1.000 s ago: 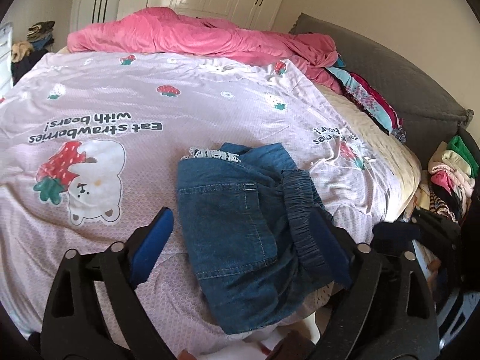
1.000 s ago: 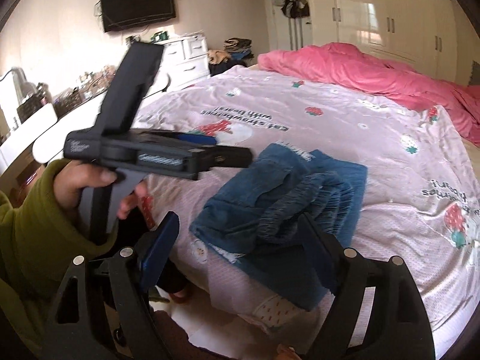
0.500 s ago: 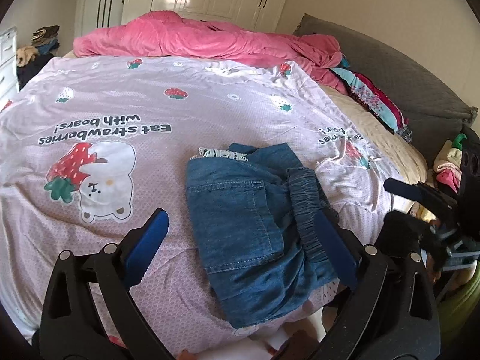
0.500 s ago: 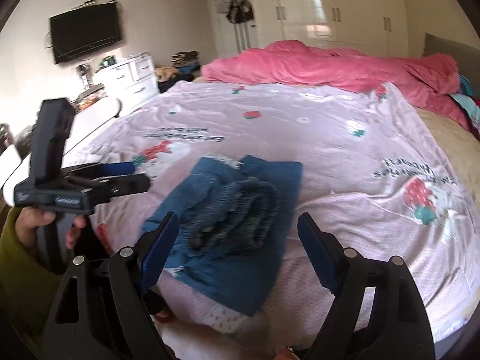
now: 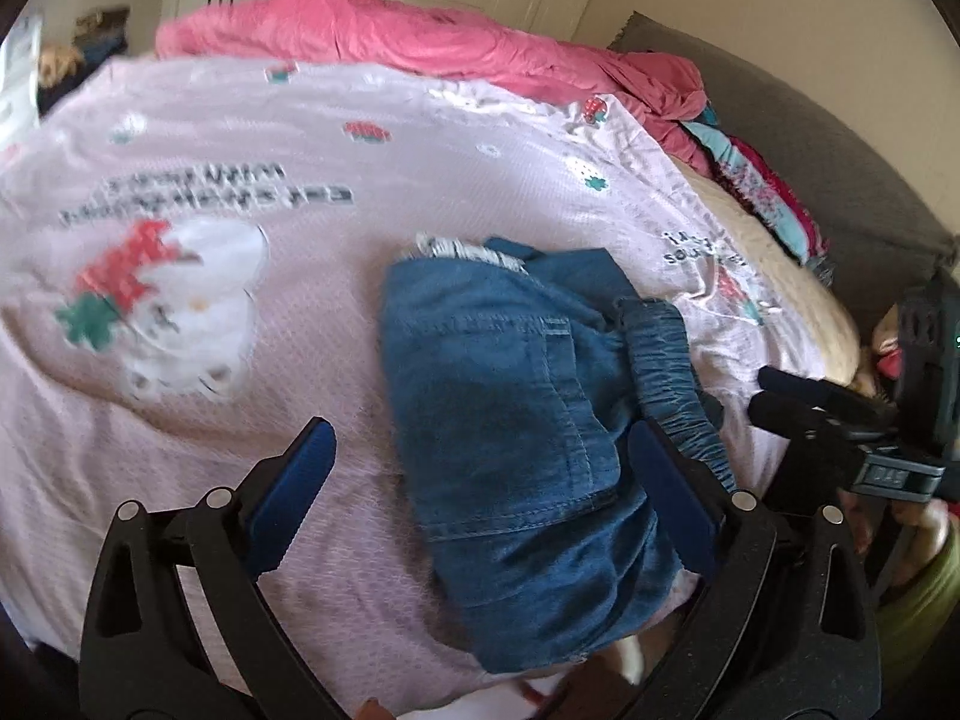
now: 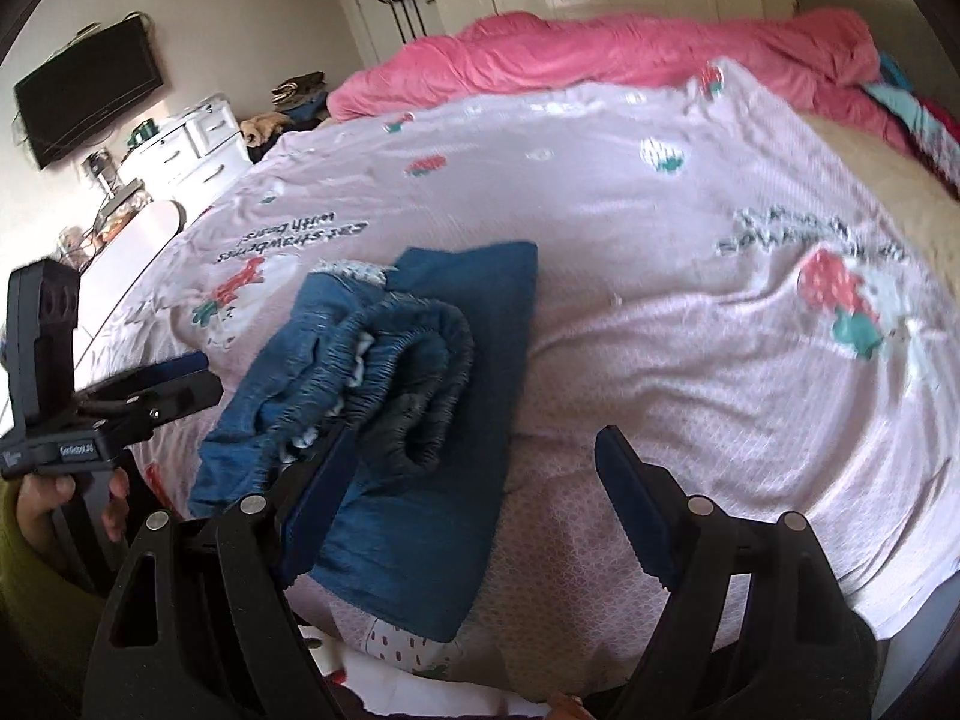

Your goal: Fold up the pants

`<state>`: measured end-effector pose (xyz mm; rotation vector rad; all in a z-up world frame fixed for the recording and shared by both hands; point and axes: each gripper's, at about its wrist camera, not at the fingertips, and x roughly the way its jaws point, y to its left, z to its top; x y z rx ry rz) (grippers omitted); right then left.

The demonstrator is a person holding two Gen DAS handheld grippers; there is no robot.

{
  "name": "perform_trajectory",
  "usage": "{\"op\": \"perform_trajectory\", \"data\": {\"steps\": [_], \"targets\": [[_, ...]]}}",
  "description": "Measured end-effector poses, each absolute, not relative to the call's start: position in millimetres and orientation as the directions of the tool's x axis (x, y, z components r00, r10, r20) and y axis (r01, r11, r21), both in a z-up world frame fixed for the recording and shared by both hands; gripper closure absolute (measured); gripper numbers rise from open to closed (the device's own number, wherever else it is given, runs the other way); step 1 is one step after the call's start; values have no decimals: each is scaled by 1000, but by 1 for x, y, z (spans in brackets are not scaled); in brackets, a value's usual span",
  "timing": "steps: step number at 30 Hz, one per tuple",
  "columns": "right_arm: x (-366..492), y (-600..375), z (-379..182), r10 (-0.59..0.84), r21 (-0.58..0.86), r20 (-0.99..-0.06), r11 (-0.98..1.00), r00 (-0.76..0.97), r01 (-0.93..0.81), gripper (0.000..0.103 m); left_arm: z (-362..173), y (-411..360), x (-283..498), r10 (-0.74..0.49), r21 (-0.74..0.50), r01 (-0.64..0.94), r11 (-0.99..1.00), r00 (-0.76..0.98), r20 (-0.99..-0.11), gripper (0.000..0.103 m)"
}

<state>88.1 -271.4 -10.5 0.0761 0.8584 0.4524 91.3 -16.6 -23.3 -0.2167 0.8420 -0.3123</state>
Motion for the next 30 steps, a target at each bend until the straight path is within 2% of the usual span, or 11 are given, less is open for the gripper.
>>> {"op": "perform_trajectory", "data": {"steps": [4, 7, 10, 12, 14, 16, 18, 30], "targets": [[93, -271, -19, 431, 271, -724, 896, 538, -352, 24, -36, -19, 95, -374, -333, 185, 925, 601, -706, 15], [98, -271, -23, 451, 299, -728, 886, 516, -353, 32, -41, -19, 98, -387, -350, 182, 919, 590, -708, 21], [106, -269, -26, 483, 338, -726, 870, 489, -358, 40, -48, -20, 99, -410, -380, 179, 908, 575, -708, 29], [112, -267, -30, 504, 364, -730, 858, 461, -362, 40, -53, -22, 100, -423, -397, 176, 901, 562, -711, 35], [115, -264, -34, 510, 370, -739, 853, 440, -368, 40, -55, -26, 100, -415, -384, 181, 906, 562, -715, 36], [118, -261, -39, 524, 389, -746, 844, 412, -369, 51, -56, -28, 99, -413, -377, 187, 907, 562, -716, 36], [121, -258, -45, 560, 434, -738, 821, 377, -370, 51, -57, -29, 100, -413, -378, 185, 907, 562, -717, 36], [140, -248, -51, 593, 448, -719, 794, 362, -410, 51, -63, -35, 112, -401, -372, 175, 911, 577, -711, 36]]}}
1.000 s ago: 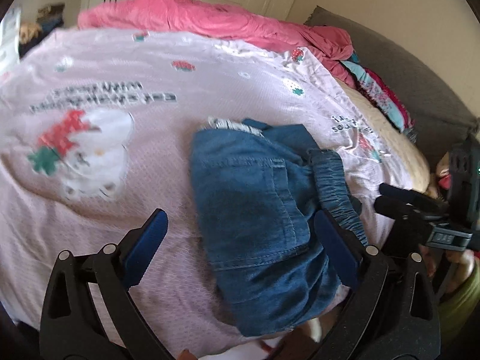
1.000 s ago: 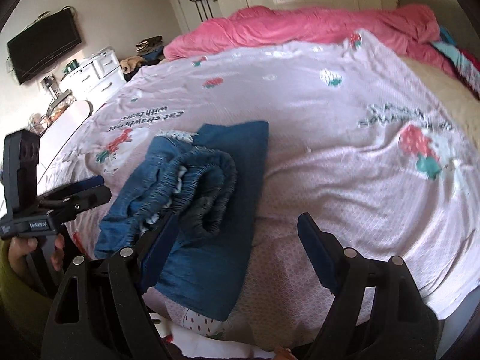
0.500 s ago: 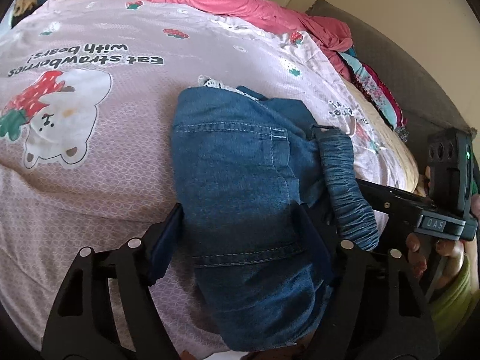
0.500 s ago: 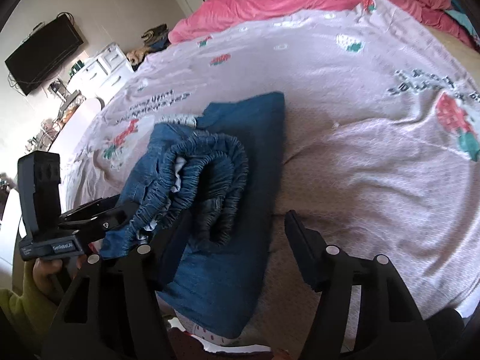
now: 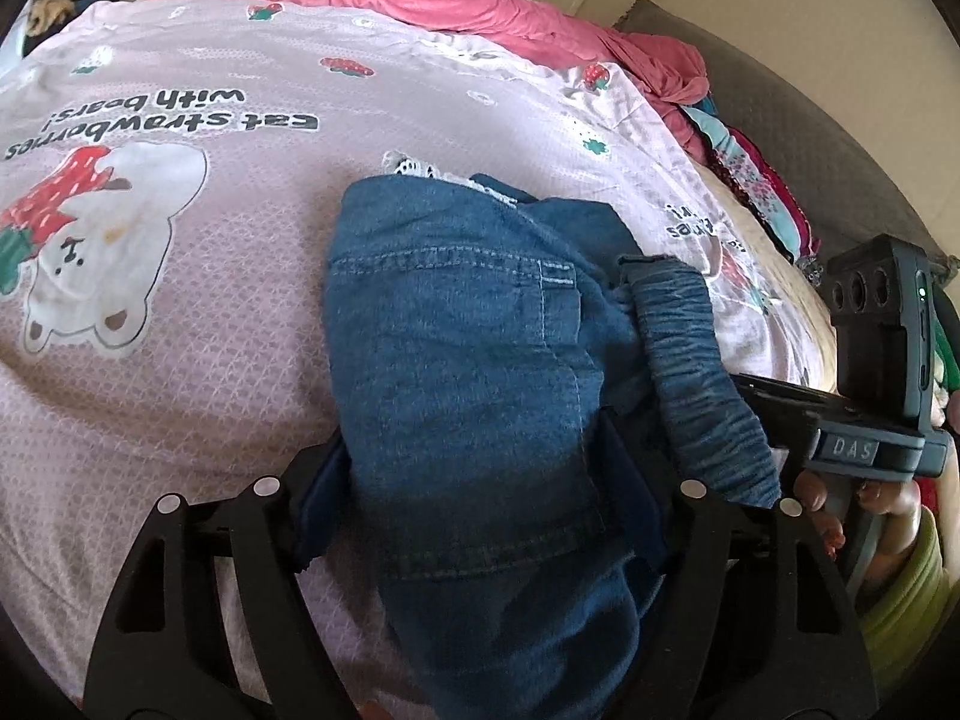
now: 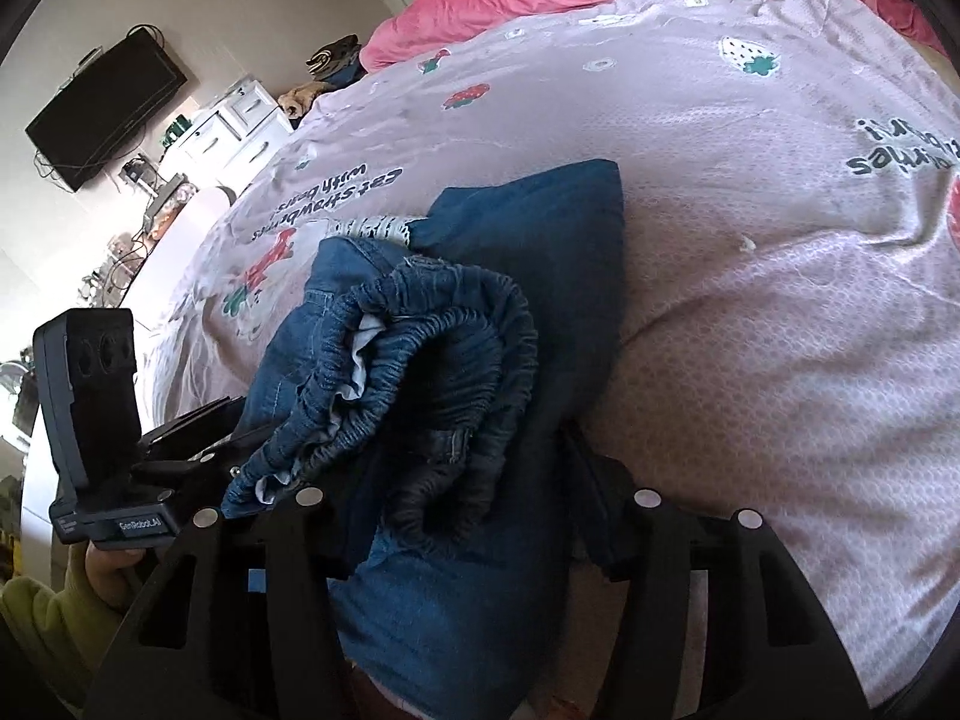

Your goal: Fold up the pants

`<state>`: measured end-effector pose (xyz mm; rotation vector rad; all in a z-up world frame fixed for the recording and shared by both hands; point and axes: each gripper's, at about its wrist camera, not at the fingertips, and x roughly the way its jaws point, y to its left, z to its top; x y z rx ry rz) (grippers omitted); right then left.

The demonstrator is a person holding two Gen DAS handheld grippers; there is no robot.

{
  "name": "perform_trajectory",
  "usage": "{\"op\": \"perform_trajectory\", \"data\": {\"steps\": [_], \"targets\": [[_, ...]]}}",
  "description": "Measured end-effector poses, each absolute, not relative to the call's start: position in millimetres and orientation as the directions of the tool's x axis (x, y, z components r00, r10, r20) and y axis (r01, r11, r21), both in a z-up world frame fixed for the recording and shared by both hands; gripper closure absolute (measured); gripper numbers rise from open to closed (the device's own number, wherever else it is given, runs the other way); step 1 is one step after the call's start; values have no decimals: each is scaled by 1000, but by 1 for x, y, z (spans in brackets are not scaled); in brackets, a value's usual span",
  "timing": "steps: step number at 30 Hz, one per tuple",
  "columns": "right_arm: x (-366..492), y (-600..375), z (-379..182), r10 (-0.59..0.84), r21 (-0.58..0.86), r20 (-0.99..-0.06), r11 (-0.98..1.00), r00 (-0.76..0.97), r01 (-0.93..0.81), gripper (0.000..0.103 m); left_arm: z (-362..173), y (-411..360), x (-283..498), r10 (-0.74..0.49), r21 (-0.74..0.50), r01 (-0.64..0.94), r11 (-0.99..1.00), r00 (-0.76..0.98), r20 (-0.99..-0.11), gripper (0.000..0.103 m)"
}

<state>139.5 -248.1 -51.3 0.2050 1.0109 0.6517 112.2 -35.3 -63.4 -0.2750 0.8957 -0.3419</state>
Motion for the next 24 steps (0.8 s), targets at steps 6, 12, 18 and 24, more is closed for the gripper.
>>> {"op": "perform_trajectory", "data": {"steps": [6, 12, 18, 24], "targets": [[127, -246, -43, 599, 412, -695, 785, 397, -463, 66, -55, -42, 111, -409, -363, 203, 909, 602, -686, 53], [113, -247, -27, 659, 432, -627, 738, 415, -519, 70, -38, -43, 102, -434, -378, 228, 897, 619, -655, 57], [110, -242, -6, 680, 418, -591, 718, 433, -557, 70, -17, -48, 101, -440, -374, 248, 894, 644, -625, 59], [127, -236, 13, 680, 388, -573, 717, 457, -579, 70, 1, -41, 117, -434, -372, 246, 895, 671, -601, 59]]}}
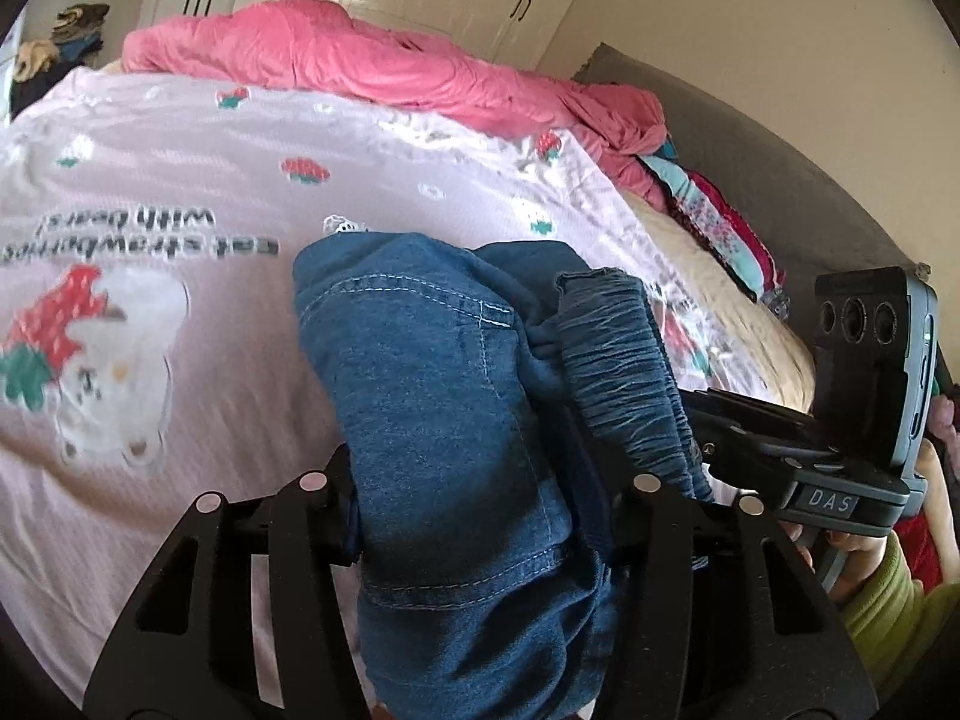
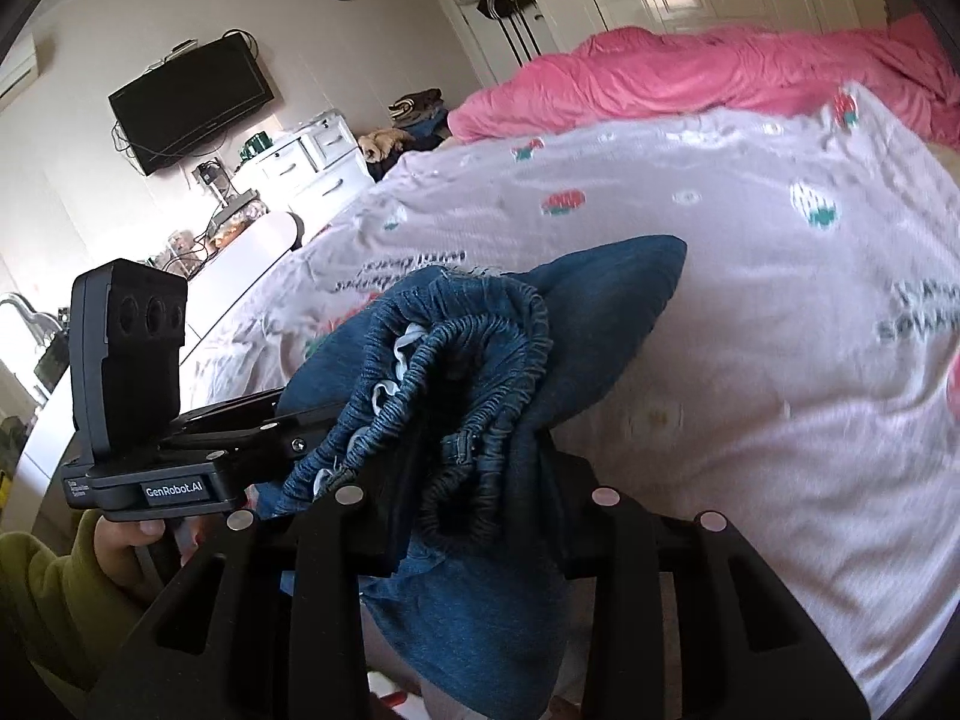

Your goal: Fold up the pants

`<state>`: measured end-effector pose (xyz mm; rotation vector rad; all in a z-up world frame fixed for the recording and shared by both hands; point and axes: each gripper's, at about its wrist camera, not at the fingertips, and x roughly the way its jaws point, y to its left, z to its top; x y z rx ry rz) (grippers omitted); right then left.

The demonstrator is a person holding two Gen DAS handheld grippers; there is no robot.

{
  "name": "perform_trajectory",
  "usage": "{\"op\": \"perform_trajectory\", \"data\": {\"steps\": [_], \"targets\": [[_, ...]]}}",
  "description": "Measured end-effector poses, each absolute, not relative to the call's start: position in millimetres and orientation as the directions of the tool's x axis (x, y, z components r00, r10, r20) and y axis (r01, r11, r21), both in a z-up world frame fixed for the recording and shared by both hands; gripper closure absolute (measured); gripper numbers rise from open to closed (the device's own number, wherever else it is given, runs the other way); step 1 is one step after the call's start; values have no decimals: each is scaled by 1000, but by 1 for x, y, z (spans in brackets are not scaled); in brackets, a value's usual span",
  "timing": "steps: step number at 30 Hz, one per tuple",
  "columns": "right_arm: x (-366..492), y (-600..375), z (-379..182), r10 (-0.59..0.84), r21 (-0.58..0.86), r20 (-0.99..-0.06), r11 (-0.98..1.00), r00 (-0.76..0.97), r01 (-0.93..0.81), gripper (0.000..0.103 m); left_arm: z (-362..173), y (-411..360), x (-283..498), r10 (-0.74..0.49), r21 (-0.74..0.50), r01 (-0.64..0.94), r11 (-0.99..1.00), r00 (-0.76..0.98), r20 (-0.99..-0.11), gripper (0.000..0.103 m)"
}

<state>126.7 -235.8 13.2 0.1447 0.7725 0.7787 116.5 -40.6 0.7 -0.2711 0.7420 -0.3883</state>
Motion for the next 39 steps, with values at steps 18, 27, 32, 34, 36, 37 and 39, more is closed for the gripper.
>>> {"op": "perform_trajectory", "data": {"steps": [18, 27, 32, 34, 36, 37, 39], "targets": [[211, -206, 25, 650, 357, -581, 745, 491, -564, 68, 18, -20, 197, -393, -348, 219, 912, 712, -582, 59], [247, -199, -1, 602, 348, -630, 783, 491, -515, 68, -14, -20, 224, -373, -326, 208, 922, 698, -611, 59], [252, -204, -17, 574, 357, -660, 807, 484, -471, 68, -28, -15, 230, -370, -341, 184, 922, 680, -633, 55], [252, -204, -20, 557, 346, -674, 819, 485, -458, 67, -31, -14, 230, -360, -334, 175, 926, 674, -645, 53], [251, -203, -24, 535, 328, -691, 832, 487, -448, 62, -35, -13, 231, -355, -334, 165, 928, 666, -657, 47], [251, -203, -26, 515, 312, -705, 843, 488, -439, 59, -37, -12, 232, -353, -338, 156, 928, 659, -664, 46], [251, -201, -30, 476, 276, -729, 862, 492, -425, 53, -42, -11, 235, -353, -344, 147, 928, 645, -678, 41]]}}
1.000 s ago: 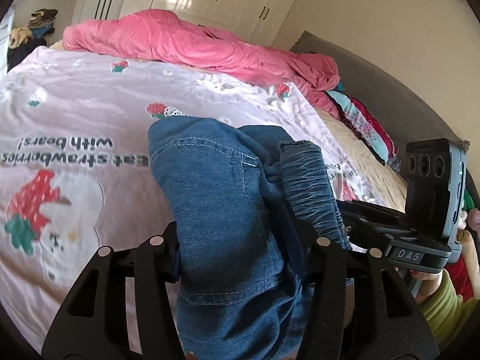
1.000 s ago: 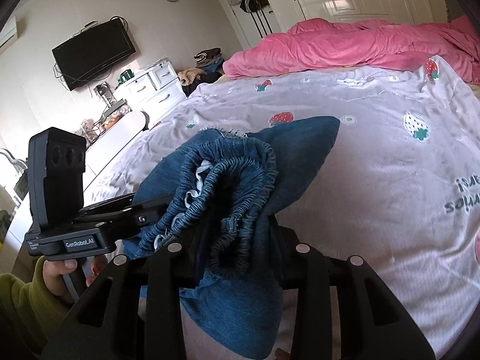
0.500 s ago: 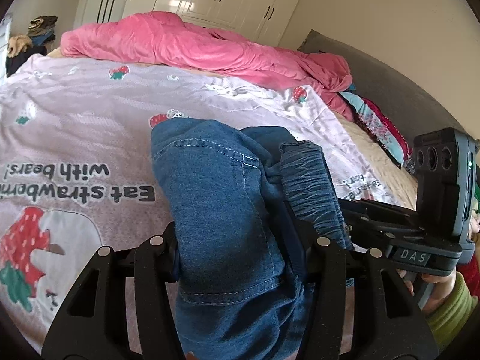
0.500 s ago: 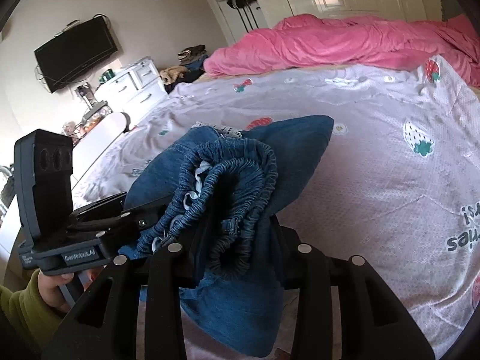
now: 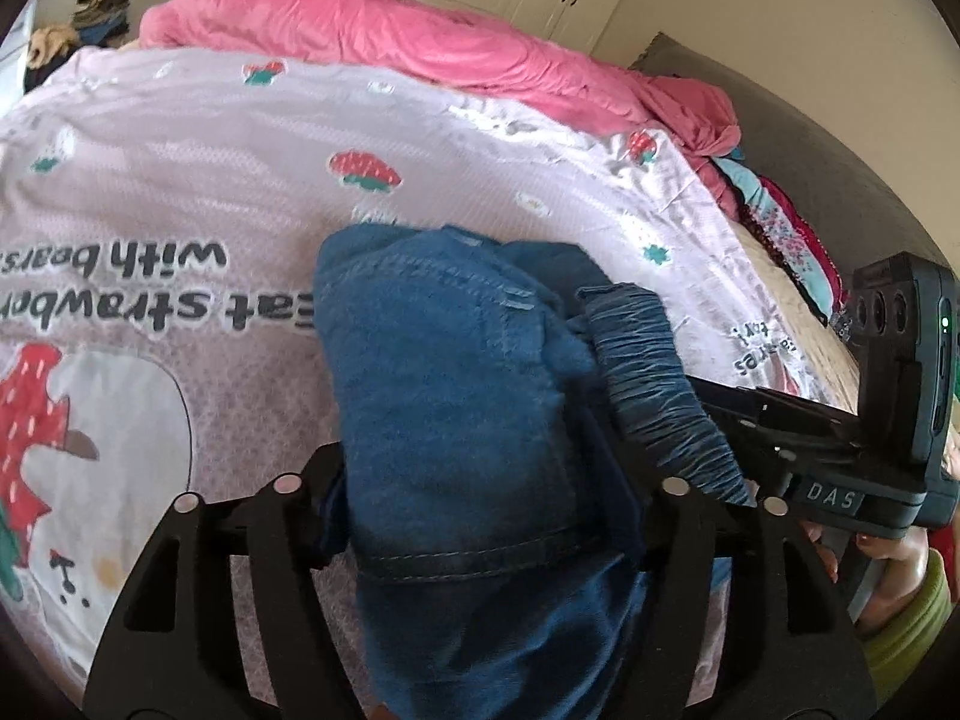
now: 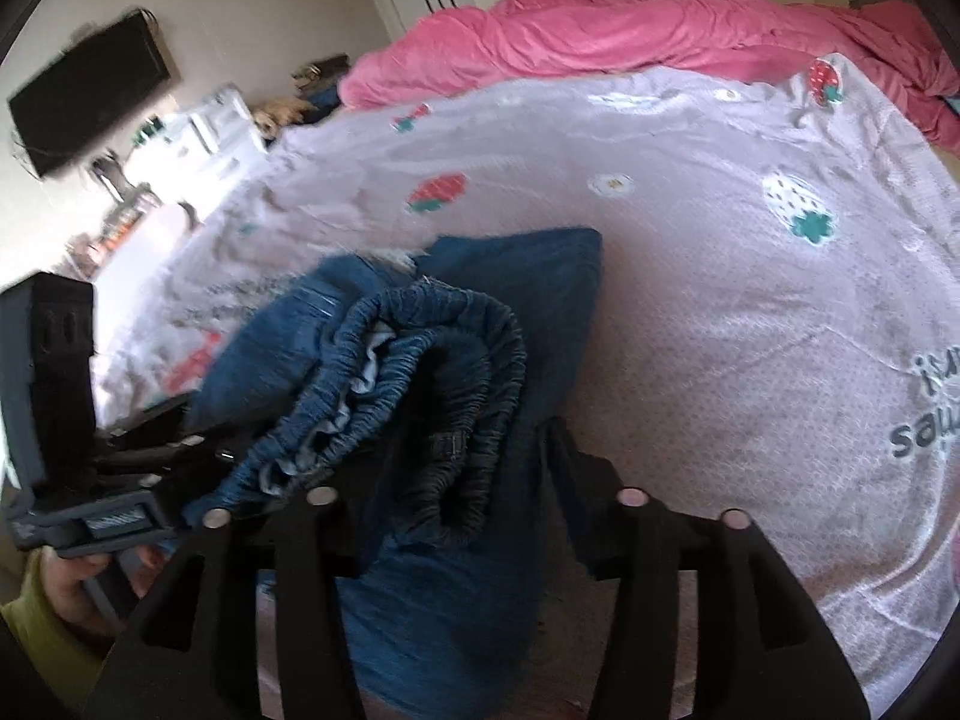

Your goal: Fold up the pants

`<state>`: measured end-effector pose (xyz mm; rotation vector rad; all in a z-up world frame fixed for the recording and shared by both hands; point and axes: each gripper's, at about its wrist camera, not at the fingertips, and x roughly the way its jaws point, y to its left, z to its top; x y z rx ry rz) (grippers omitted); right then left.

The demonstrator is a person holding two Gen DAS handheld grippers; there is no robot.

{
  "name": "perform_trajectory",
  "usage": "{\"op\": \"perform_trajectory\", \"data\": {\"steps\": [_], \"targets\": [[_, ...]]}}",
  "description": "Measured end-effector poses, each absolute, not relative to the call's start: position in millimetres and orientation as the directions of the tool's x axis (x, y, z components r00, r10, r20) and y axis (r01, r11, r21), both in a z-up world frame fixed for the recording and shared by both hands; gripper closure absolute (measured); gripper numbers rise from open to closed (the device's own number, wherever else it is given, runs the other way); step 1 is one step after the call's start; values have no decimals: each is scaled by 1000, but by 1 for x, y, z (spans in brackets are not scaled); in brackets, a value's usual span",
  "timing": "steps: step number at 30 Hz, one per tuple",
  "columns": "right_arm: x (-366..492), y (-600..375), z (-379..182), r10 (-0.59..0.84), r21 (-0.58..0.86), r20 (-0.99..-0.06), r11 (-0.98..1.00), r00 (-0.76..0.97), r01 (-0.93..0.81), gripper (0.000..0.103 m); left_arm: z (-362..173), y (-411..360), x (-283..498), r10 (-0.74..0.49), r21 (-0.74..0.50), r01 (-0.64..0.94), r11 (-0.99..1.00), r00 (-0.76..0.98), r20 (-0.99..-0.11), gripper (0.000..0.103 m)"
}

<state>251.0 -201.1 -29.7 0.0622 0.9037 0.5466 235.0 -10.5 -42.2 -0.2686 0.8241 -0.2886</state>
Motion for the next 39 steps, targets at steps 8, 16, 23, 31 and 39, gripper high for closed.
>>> {"op": "perform_trajectory", "data": {"steps": [8, 16, 23, 31, 39], "targets": [[251, -206, -45, 401, 221, -764, 898, 505, -379, 32, -53, -10, 236, -329, -321, 130, 938, 627, -706, 32], [244, -213, -38, 421, 247, -737, 896, 529, -369, 28, -49, -9, 229, -328, -322, 131, 938, 639, -696, 25], [228, -228, -21, 456, 287, -678, 886, 577, -364, 18, -26, -8, 210, -315, -296, 151, 943, 695, -646, 17], [204, -238, 3, 475, 298, -589, 880, 654, -370, 5, 4, -6, 183, -307, -293, 155, 943, 742, -596, 10], [165, -243, 20, 426, 222, -541, 904, 725, -365, 5, 19, 0, 153, -259, -280, 110, 954, 774, -578, 10]]}}
